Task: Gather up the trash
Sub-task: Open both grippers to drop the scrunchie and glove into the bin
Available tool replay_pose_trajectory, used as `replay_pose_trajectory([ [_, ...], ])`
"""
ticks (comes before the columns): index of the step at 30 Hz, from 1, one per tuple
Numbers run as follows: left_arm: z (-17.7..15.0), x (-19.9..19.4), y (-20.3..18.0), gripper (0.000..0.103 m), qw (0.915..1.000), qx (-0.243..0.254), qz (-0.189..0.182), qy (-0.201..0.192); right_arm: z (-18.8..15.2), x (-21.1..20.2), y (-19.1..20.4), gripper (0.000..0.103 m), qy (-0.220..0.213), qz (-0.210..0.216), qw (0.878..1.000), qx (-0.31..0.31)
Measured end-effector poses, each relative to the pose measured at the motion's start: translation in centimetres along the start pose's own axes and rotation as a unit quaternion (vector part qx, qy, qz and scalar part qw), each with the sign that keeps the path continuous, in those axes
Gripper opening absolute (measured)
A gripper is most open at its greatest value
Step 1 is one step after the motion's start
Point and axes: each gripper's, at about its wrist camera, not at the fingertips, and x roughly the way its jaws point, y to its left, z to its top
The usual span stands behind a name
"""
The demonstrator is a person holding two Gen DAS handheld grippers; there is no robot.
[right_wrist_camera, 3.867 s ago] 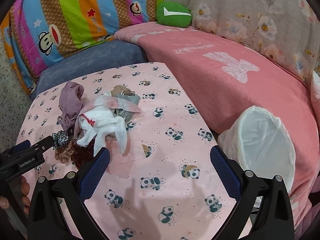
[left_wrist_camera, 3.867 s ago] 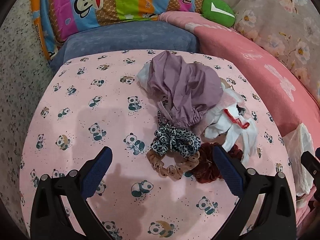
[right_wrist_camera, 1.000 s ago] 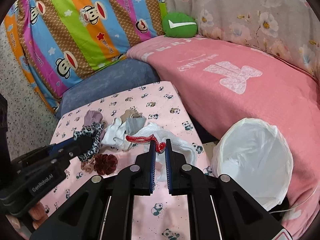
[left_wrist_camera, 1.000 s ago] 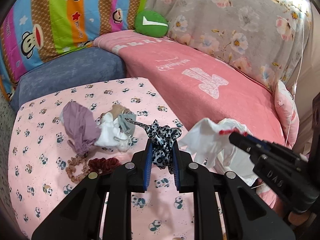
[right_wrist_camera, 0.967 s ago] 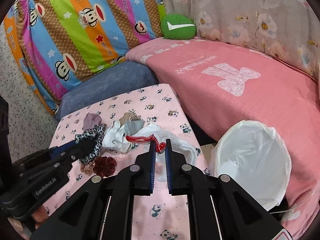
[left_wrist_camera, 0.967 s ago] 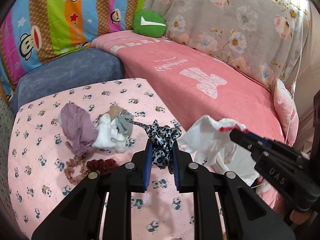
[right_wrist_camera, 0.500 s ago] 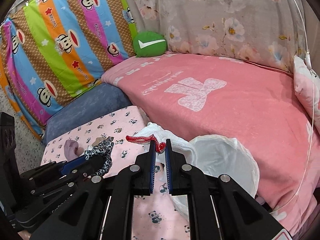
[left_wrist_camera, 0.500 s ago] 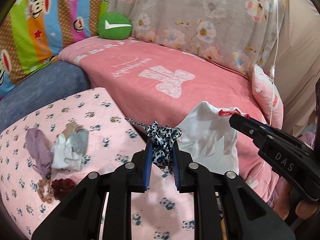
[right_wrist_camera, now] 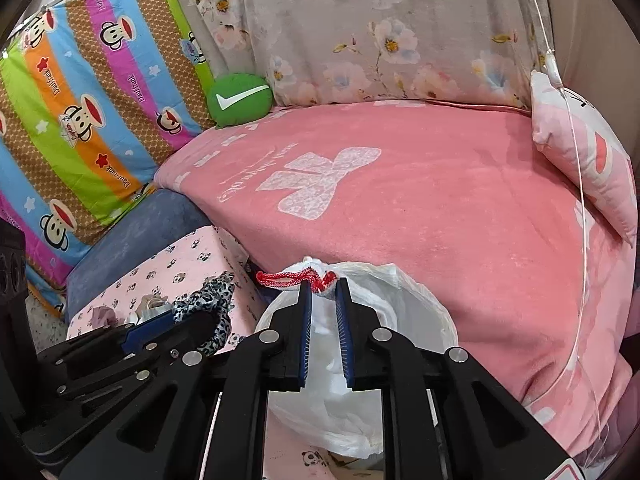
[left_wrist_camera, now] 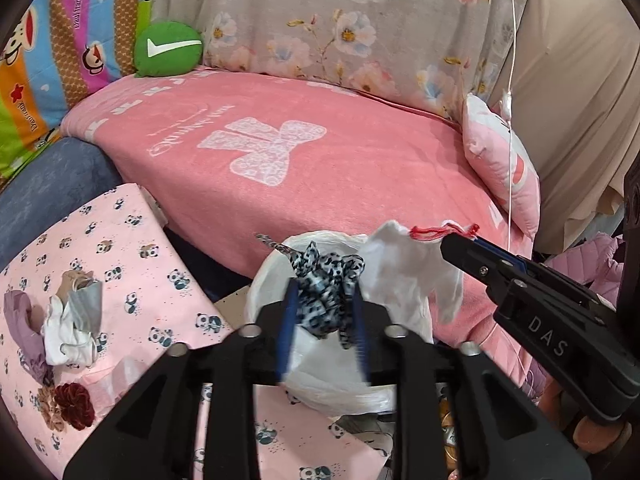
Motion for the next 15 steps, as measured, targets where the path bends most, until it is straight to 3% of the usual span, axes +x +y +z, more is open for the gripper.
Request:
replay_pose_trajectory([
  [2,0.1,-0.1,-0.1,0.072,0.9997,-0.006,0.02,-0.015,0.1,0.0,-0.6,0.023,-0.003,-0.004,1.0,0.006],
  [5,0.1,-0.4,0.3,0.084,0.9992,-0.013,0.027,-0.027,0.2,-0.4,-1.3,0.033,-0.01,-0.01,1.0,0.015],
  [15,-0.8,-1.3,2.6,0.084,0.9976,-0.04,0.047,-0.031,-0.4,-1.1,0.1,0.037,-0.016,-0.002,1.0,0.002],
])
